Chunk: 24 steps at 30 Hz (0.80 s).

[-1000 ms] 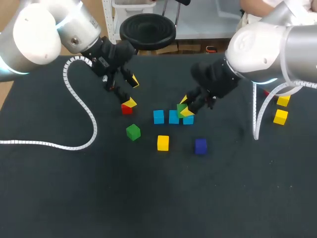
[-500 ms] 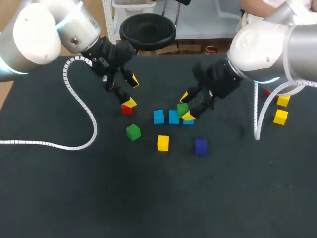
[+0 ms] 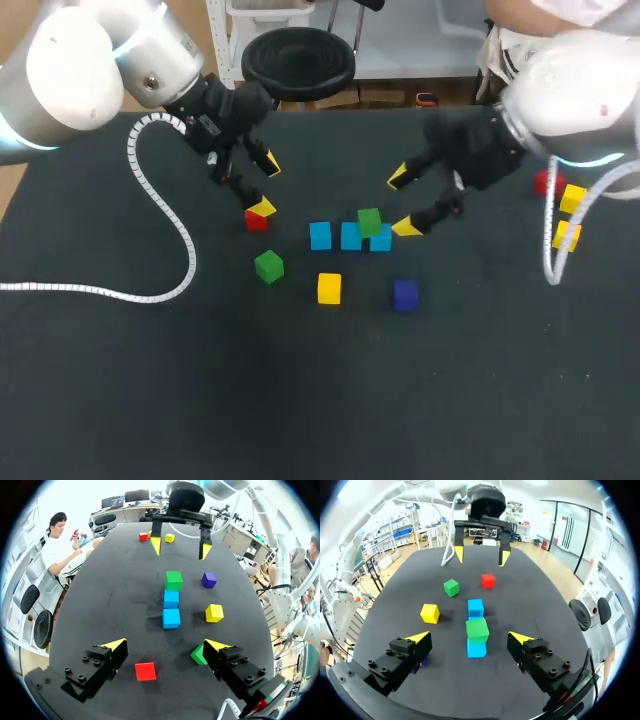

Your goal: Place the blue cubes, place green cubes on the blue cubes, place the yellow cubes on the green cubes, then place the red cubes on the yellow cubes, and place purple cube on the red cubes.

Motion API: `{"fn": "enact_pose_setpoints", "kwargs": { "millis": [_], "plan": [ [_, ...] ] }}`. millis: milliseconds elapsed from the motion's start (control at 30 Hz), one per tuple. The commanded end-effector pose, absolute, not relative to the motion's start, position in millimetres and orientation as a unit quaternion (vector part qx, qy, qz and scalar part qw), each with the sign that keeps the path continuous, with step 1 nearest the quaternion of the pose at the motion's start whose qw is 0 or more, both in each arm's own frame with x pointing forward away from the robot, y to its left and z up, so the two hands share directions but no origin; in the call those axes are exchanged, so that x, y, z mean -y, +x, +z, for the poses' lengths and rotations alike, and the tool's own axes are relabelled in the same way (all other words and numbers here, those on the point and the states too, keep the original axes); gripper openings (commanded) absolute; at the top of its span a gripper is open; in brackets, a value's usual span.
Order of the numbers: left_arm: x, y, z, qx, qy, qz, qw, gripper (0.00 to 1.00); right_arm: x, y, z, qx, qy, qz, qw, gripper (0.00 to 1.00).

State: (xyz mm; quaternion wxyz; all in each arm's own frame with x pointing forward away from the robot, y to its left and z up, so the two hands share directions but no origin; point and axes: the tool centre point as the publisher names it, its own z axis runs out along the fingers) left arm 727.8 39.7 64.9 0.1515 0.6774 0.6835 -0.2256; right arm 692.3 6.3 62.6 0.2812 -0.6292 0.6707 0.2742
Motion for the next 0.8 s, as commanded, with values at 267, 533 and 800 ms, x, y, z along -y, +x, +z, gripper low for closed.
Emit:
{"fn": "enact_pose_setpoints", "kwargs": {
  "millis": [267, 533, 800],
  "plan": [
    [-39.1, 729.3, 65.5, -0.684, 0.678, -0.225, 0.149, 1.0, 24.8, 663.1, 82.0, -0.673, -0.618, 0.259, 0.313, 1.0],
    [-39.1, 729.3, 65.5, -0.684, 0.678, -0.225, 0.149, 1.0, 38.5, 652.8, 83.4, -0.675, -0.617, 0.257, 0.313, 1.0],
    [-39.1, 729.3, 65.5, -0.684, 0.678, -0.225, 0.149, 1.0, 51.3, 647.1, 82.5, -0.676, -0.616, 0.263, 0.307, 1.0]
  ]
}}
